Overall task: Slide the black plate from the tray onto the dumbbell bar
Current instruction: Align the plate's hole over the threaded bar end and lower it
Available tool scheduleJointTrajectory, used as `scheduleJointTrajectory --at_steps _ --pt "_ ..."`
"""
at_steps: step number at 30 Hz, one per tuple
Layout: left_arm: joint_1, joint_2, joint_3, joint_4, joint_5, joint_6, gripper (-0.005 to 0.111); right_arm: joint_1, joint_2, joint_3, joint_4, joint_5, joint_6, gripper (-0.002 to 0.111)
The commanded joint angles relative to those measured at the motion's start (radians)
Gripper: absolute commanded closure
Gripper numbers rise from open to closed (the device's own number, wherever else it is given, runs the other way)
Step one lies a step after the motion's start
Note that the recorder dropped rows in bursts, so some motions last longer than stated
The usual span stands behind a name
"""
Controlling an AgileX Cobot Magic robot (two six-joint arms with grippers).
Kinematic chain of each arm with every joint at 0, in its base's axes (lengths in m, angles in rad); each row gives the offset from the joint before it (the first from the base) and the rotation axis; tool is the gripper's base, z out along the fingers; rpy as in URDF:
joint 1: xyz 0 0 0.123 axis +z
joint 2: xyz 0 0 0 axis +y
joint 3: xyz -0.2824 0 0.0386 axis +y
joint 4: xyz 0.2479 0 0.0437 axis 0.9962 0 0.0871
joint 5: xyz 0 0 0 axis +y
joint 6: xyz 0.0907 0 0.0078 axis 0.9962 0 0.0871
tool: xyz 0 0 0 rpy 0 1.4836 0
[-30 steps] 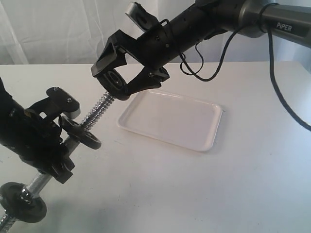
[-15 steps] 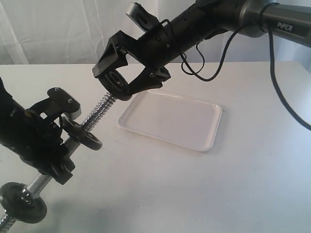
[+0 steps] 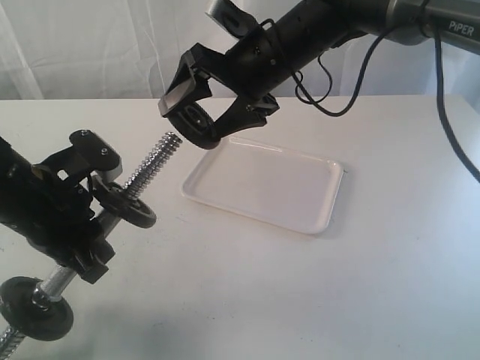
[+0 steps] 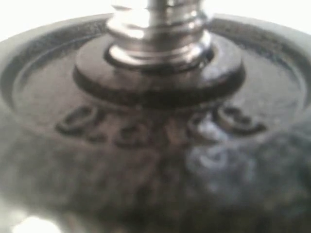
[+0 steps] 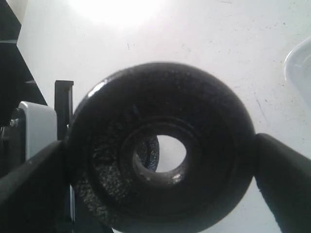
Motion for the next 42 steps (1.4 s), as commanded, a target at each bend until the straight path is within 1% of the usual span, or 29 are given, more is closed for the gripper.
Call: scheduleJointTrajectory --at_steps 1,8,16,25,30,42 --pt "-0.001 -0.061 -0.029 -0.032 -0.057 0.016 0.107 -0.002 -0.026 -0.002 0.06 0.001 0.006 0.108" --pt "-0.001 -0.061 -0.029 -0.032 -0.057 0.023 0.107 0.009 -0.036 0.007 0.087 0.001 0.01 0.108" --pt "-0.001 -0.061 -0.029 -0.032 -0.069 0.023 0.107 0.028 -0.094 0.105 0.086 0.001 -0.01 0.108" --pt "-0.001 -0.064 -0.029 -0.032 -0.076 0.023 0.107 0.031 -0.104 0.107 0.088 0.001 -0.022 0.108" --pt "-0.001 -0.064 -0.029 -0.032 -0.072 0.023 0.107 0.031 -0.076 0.107 0.171 0.001 -0.064 0.108" --pt "-0.001 -0.064 -0.029 -0.032 -0.072 0.023 0.107 0.031 -0.041 0.107 0.173 0.001 -0.077 0.108"
